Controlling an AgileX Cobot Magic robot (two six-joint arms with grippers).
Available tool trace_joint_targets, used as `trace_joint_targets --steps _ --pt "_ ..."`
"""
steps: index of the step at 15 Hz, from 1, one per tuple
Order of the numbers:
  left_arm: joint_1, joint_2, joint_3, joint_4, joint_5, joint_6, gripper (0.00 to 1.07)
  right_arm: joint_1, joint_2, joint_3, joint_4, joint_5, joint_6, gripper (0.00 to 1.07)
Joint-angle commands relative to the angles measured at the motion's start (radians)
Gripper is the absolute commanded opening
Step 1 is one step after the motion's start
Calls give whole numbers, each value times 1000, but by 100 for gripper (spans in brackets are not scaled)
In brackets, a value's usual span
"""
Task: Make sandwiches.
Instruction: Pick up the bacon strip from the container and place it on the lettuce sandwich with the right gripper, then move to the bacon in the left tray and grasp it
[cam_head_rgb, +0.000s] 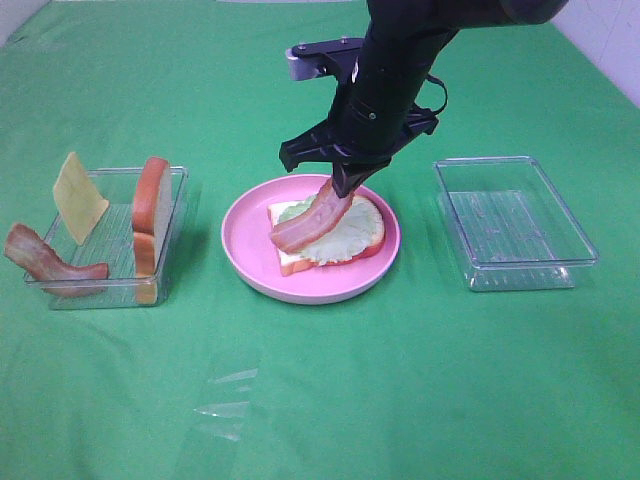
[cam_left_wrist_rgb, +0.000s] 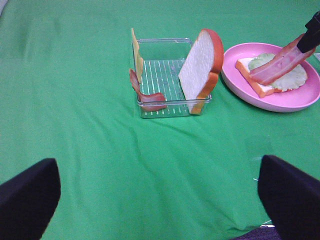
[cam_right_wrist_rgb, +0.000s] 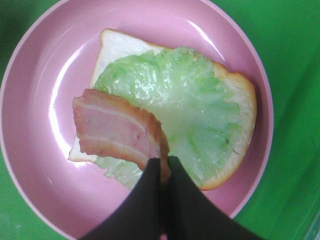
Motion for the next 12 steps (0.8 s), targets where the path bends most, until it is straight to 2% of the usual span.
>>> trace_joint_targets --steps 1,4,5,6,7,12 --pt "0 -14 2 -4 -3 -6 101 1 3 -3 -21 -6 3 0" --pt "0 -14 2 -4 -3 -6 101 1 3 -3 -21 -6 6 1" --pt "0 -14 2 -4 -3 -6 101 1 3 -3 -21 -6 6 12" --pt "0 -14 2 -4 -3 -6 101 1 3 -3 -21 -8 6 36" --pt "0 -14 2 -4 -3 -6 101 1 3 -3 -64 -9 3 98" --pt "0 -14 2 -4 -3 -6 101 1 -26 -20 -119 68 4 96"
